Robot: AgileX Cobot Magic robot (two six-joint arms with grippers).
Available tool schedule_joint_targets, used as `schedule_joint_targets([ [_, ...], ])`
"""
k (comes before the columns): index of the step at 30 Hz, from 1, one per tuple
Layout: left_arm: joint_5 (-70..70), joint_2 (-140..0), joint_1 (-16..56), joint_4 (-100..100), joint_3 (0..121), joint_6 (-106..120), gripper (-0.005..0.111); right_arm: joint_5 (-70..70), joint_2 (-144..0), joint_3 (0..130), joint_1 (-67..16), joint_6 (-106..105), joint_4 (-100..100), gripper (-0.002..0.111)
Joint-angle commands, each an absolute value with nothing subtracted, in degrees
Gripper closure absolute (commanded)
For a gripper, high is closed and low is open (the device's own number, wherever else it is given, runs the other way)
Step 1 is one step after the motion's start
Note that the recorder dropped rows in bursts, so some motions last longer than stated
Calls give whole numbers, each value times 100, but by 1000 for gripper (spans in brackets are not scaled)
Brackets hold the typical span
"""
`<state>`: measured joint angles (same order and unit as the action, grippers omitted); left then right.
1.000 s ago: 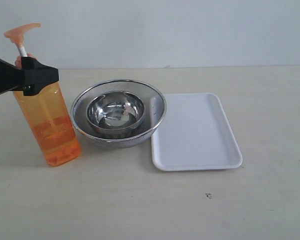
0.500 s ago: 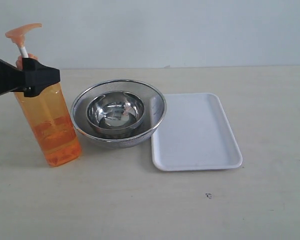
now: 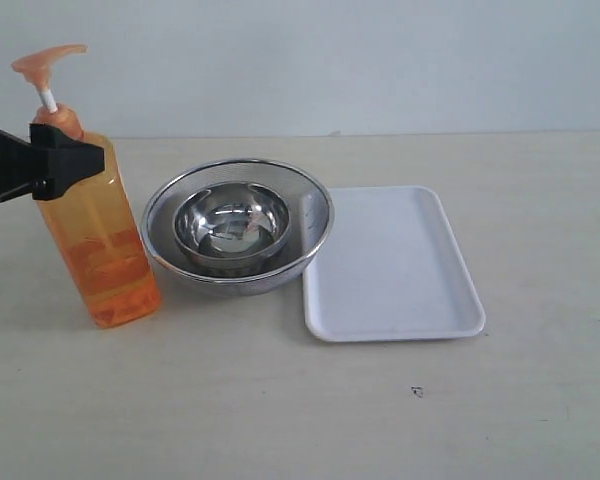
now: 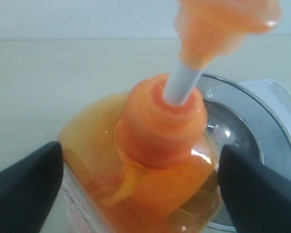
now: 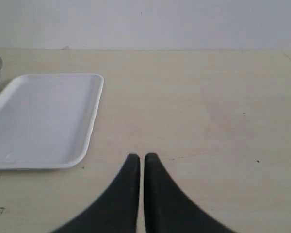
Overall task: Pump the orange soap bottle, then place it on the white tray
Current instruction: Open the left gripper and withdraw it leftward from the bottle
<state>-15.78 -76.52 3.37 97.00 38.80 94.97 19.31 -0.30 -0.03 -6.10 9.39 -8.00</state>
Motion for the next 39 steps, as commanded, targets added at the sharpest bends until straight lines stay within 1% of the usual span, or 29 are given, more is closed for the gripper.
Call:
schedule_joint_targets([
  [1, -1501, -7672, 385, 9522, 3857, 9436, 92, 1906, 0, 0, -582, 910, -807, 108],
  [2, -1514, -7672, 385, 9426, 3857, 9436, 100, 1906, 0, 0, -582, 910, -807, 108],
  [3, -1522, -7672, 385, 9300, 3857, 9417, 101, 1906, 0, 0, -582, 910, -807, 108],
  [7, -1522, -7672, 385, 8862, 3857, 9364, 102, 1906, 0, 0, -582, 910, -807, 108],
  [10, -1522, -7609, 385, 8148, 3857, 9023, 102, 1906, 0, 0, -582, 910, -807, 108],
  [18, -1771, -6923, 385, 6440, 3817, 6433, 102, 1906, 0, 0, -582, 910, -807, 108],
  [25, -1336, -6607, 385, 6431, 3312, 6062, 102, 1906, 0, 0, -582, 910, -807, 108],
  [31, -334, -6500, 411, 6835, 2679, 6193, 102, 1906, 0, 0, -582, 910, -807, 108],
  [33, 0, -6344, 546, 6853, 2564, 6193, 102, 1906, 0, 0, -582, 910, -807, 108],
  [39, 695, -5337, 1412, 6691, 2104, 5663, 102, 1906, 0, 0, -582, 910, -807, 108],
])
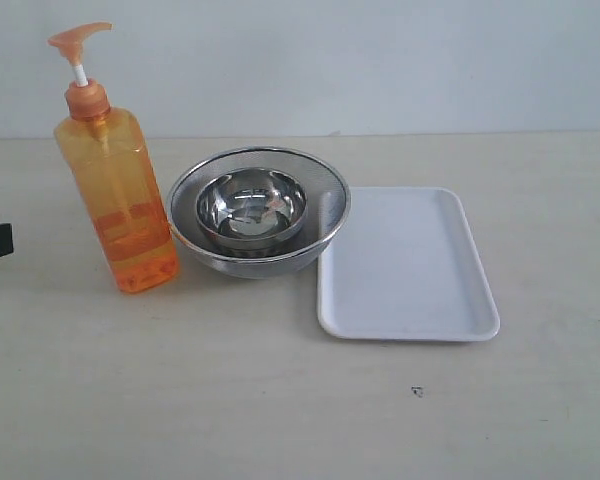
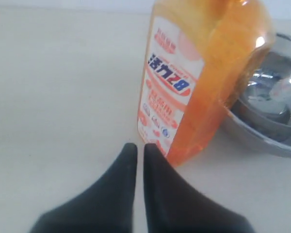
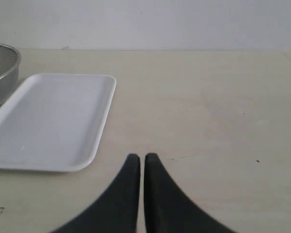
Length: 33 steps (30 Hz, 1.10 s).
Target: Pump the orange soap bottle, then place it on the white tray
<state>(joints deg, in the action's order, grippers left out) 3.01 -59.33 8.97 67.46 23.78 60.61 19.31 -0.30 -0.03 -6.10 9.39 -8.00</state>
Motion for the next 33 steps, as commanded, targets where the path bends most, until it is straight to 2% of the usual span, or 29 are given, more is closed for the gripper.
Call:
schedule_joint_targets([
  [1, 820, -5101, 1584, 6466, 1985, 5359, 102, 1906, 0, 0, -582, 910, -807, 108],
  [5, 1637, -4516, 2194, 4950, 1470, 3489, 102, 1906, 0, 0, -582, 910, -807, 108],
  [7, 2436, -4363, 2472, 3364, 1015, 1720, 102, 1906, 0, 0, -582, 910, -807, 108],
  [8, 3359, -4332, 2637, 1782, 509, 103, 102, 1906, 0, 0, -582, 910, -807, 108],
  [9, 3903, -4382, 2662, 1155, 242, -483, 102, 1906, 0, 0, -582, 910, -807, 108],
  [10, 4661, -4533, 2662, 803, 0, -612, 102, 1906, 0, 0, -582, 910, -807, 108],
  [13, 4771, -4859, 2662, 1210, 0, 144, 102, 1906, 0, 0, -582, 910, -807, 108],
  [16, 5546, -5509, 2662, 917, 0, 216, 102, 1906, 0, 0, -582, 910, -807, 108],
  [21, 5493, -6988, 2662, 1108, 526, 436, 102, 1906, 0, 0, -582, 910, -807, 108],
  [24, 5622, -7990, 2662, 416, 960, -324, 102, 1906, 0, 0, -582, 910, -807, 108],
  [28, 5543, -8656, 2662, 469, 1519, -188, 102, 1906, 0, 0, -582, 910, -807, 108],
  [30, 5434, -8705, 2662, 509, 1556, -175, 96, 1906, 0, 0, -582, 910, -807, 108],
  [31, 5300, -8705, 2662, 509, 1581, -175, 87, 1906, 0, 0, -582, 910, -807, 108],
  [33, 5195, -8705, 2662, 579, 1581, -207, 61, 1906, 0, 0, -582, 910, -807, 108],
])
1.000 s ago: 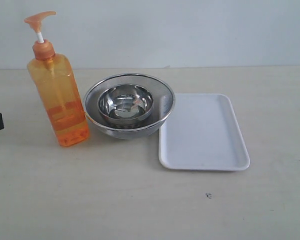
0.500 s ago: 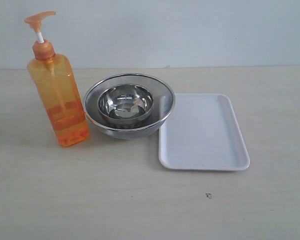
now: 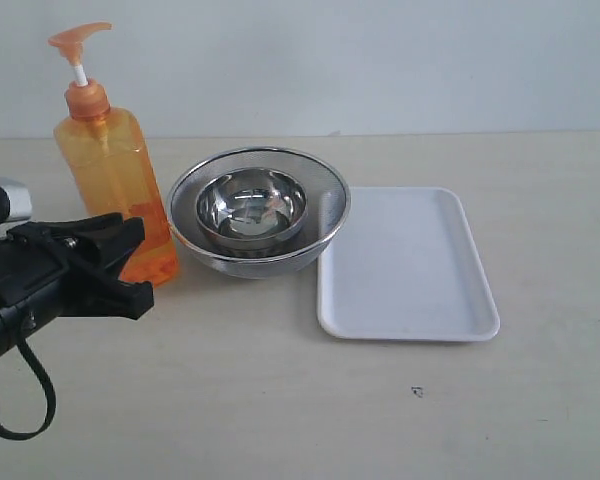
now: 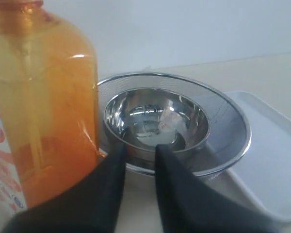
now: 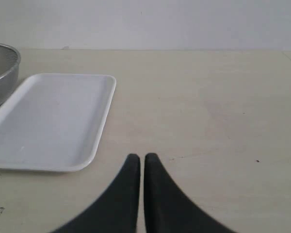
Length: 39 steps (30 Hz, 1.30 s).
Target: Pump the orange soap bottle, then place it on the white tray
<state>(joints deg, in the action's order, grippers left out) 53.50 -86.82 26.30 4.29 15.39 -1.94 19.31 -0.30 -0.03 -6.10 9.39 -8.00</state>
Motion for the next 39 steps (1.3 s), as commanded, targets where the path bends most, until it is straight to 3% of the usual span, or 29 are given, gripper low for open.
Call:
schedule_joint_targets([
  [1, 5145, -8705, 2662, 677, 1581, -285, 46, 1906, 0, 0, -582, 910, -807, 108],
  [4, 5118, -8731, 2662, 1054, 1678, -405, 2, 1906, 0, 0, -582, 910, -807, 108],
  [5, 5069, -8740, 2662, 1142, 1742, -438, -3, 1906, 0, 0, -582, 910, -807, 108],
  [22, 5289, -9904, 2662, 2150, 2646, -41, -3, 1906, 0, 0, -582, 910, -807, 108],
  [39, 5673, -9978, 2662, 3228, 2655, 468, -3, 1906, 0, 0, -582, 910, -807, 108],
])
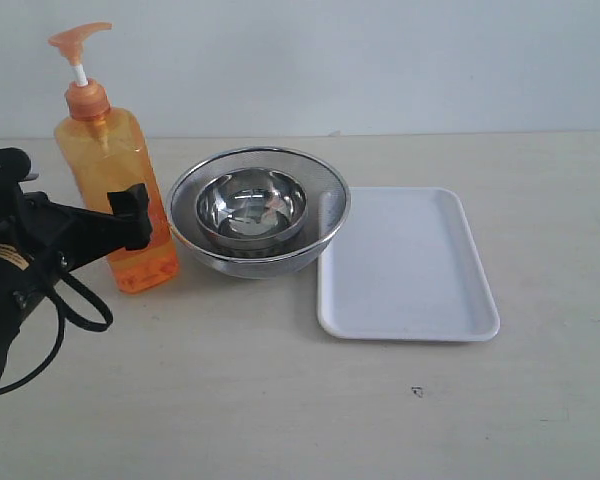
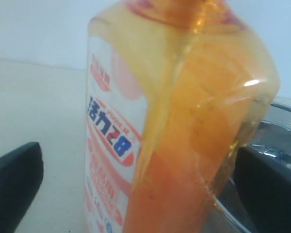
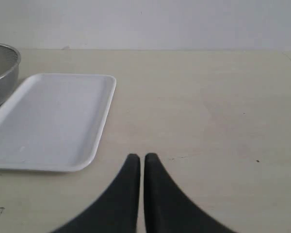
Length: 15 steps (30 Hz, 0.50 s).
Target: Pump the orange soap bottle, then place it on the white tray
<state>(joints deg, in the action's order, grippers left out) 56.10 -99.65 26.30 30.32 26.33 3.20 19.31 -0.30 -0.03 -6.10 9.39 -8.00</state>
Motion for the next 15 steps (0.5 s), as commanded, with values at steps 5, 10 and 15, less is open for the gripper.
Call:
schedule_joint_targets([
  [5, 5425, -9967, 2662, 4271, 2655, 1077, -3, 1906, 0, 0, -582, 910, -807, 108],
  [10, 5406, -9967, 2662, 4490, 2644, 1255, -3, 1906, 0, 0, -582, 910, -807, 108],
  [15, 5121, -9967, 2662, 3377, 2644, 467, -3, 1906, 0, 0, -582, 910, -807, 108],
])
